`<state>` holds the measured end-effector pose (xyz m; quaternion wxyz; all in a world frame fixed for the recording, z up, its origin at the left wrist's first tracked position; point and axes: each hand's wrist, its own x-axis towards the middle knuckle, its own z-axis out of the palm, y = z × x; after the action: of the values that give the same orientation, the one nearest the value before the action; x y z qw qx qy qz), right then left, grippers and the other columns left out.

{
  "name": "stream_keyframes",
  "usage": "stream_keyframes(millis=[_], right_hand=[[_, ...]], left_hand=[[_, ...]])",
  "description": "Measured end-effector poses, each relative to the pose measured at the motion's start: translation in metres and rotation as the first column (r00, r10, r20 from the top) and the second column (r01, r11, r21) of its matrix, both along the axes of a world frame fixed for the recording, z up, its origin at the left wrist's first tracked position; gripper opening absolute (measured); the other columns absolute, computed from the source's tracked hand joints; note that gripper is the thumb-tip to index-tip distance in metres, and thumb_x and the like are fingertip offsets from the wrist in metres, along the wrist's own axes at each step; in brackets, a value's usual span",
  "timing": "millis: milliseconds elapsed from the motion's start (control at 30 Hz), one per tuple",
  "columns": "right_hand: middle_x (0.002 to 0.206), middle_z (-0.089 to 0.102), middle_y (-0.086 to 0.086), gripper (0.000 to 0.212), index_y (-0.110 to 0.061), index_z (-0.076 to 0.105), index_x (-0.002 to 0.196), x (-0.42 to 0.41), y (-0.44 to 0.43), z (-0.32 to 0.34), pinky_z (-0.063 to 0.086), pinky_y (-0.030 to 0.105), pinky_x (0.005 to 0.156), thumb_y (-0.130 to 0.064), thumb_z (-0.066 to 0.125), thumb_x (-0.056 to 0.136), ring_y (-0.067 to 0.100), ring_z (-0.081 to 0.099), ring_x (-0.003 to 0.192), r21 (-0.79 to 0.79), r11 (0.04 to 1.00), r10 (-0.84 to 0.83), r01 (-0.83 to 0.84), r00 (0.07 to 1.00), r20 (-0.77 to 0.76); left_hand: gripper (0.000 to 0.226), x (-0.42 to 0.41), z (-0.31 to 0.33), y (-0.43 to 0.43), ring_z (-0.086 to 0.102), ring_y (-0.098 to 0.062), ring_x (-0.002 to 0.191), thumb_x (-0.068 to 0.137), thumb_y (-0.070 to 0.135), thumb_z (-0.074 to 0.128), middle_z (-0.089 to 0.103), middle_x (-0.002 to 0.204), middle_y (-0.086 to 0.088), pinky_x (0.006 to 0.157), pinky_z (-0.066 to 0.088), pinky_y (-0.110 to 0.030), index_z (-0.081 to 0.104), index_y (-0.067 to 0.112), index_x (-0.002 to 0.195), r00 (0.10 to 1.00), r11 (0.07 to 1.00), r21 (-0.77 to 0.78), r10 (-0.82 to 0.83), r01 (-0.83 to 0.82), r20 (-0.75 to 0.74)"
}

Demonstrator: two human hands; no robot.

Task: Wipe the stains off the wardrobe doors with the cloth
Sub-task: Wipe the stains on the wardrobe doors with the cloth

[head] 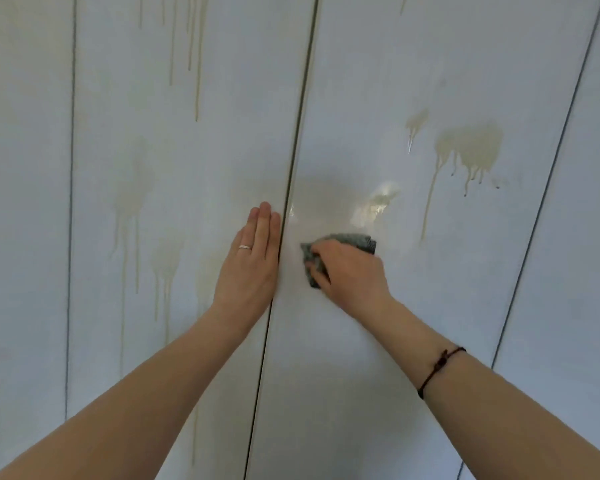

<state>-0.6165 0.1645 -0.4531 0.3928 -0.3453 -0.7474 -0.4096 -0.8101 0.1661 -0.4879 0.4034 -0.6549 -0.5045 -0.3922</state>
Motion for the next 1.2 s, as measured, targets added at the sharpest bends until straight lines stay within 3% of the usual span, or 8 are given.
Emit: stream_keyframes(millis=[200,367,467,633,733,800,1000,1200], right_hand=[[0.083,0.069,-0.001,0.014,-0.017,0.065,0.093,-0.062,0.012,0.062,0.045,0.03,0.053,-0.029,0.058,0.094,0.021,0.064,0.07,0.124,0.989,0.119,-0.081,0.935,-0.333],[0.065,0.058,-0.001,0.022,-0.018,0.059,0.073,-0.05,0.009,-0.077,0.038,0.031,0.043,-0.024,0.064,0.093,0.02,0.056,0.053,0.132,0.979,0.146,-0.157,0.985,0.093],[0.064,0.056,-0.003,0.023,-0.018,0.056,0.072,-0.032,0.011,-0.062,0.032,0.03,0.041,-0.025,0.068,0.09,0.018,0.054,0.052,0.123,0.979,0.119,-0.161,0.948,0.294],[0.059,0.055,-0.003,0.02,-0.016,0.052,0.074,-0.041,0.012,0.097,0.012,0.019,0.046,-0.03,0.058,0.087,0.02,0.046,0.043,0.232,0.972,-0.009,0.027,0.997,-0.078],[0.059,0.054,-0.004,0.021,-0.02,0.045,0.074,-0.052,0.008,0.108,0.007,0.019,0.048,-0.032,0.058,0.085,0.017,0.038,0.048,0.171,0.985,0.0,0.04,0.974,-0.226],[0.058,0.054,-0.004,0.025,-0.022,0.045,0.071,-0.054,0.008,0.073,0.014,0.021,0.045,-0.032,0.064,0.084,0.018,0.045,0.047,0.146,0.989,0.047,-0.017,0.977,-0.207],[0.053,0.049,-0.008,0.032,-0.022,0.05,0.065,-0.013,0.004,-0.033,0.029,0.023,0.04,-0.038,0.072,0.082,0.013,0.047,0.043,0.082,0.99,0.085,-0.111,0.958,0.273],[0.058,0.054,0.001,0.027,-0.02,0.05,0.081,0.005,0.002,0.138,0.028,0.025,0.05,-0.042,0.047,0.095,0.028,0.055,0.055,0.117,0.973,-0.183,0.2,0.973,-0.14]], left_hand=[[0.054,-0.003,0.001,0.003,0.012,-0.044,0.15,0.102,0.005,0.007,0.008,0.161,-0.031,0.119,0.028,-0.049,0.007,-0.01,0.154,1.0,0.999,0.046,-0.025,0.025,0.003],[0.056,-0.013,0.019,-0.008,0.056,-0.043,0.119,0.091,-0.002,0.028,0.05,0.138,-0.031,0.097,0.051,-0.044,0.038,-0.012,0.145,0.997,0.992,0.096,-0.077,0.077,-0.011],[0.062,-0.02,0.048,-0.022,0.058,-0.038,0.088,0.084,-0.005,0.023,0.058,0.11,-0.023,0.073,0.052,-0.044,0.041,-0.011,0.143,0.994,0.991,0.096,-0.088,0.094,-0.06],[0.055,-0.025,0.122,-0.009,0.043,-0.042,0.134,0.097,-0.004,0.021,0.04,0.147,-0.029,0.11,0.039,-0.048,0.023,-0.009,0.151,0.996,0.974,0.225,-0.015,0.034,-0.084],[0.06,-0.019,0.143,-0.003,0.028,-0.04,0.147,0.096,-0.002,0.028,0.023,0.158,-0.028,0.117,0.033,-0.046,0.016,-0.006,0.154,0.997,0.98,0.198,0.02,-0.004,-0.081],[0.062,-0.016,0.143,0.002,0.02,-0.041,0.149,0.094,-0.003,0.023,0.014,0.161,-0.029,0.119,0.03,-0.045,0.01,-0.005,0.155,0.992,0.982,0.176,0.082,-0.065,-0.093],[0.061,-0.009,0.143,0.006,0.024,-0.046,0.147,0.097,-0.001,0.029,0.015,0.158,-0.035,0.118,0.033,-0.046,0.007,-0.009,0.154,0.976,0.968,0.19,0.186,-0.162,-0.112],[0.055,-0.004,0.144,0.008,0.027,-0.05,0.144,0.099,-0.001,0.024,0.019,0.155,-0.038,0.115,0.035,-0.05,0.012,-0.012,0.152,0.977,0.969,0.173,0.192,-0.175,-0.089]])
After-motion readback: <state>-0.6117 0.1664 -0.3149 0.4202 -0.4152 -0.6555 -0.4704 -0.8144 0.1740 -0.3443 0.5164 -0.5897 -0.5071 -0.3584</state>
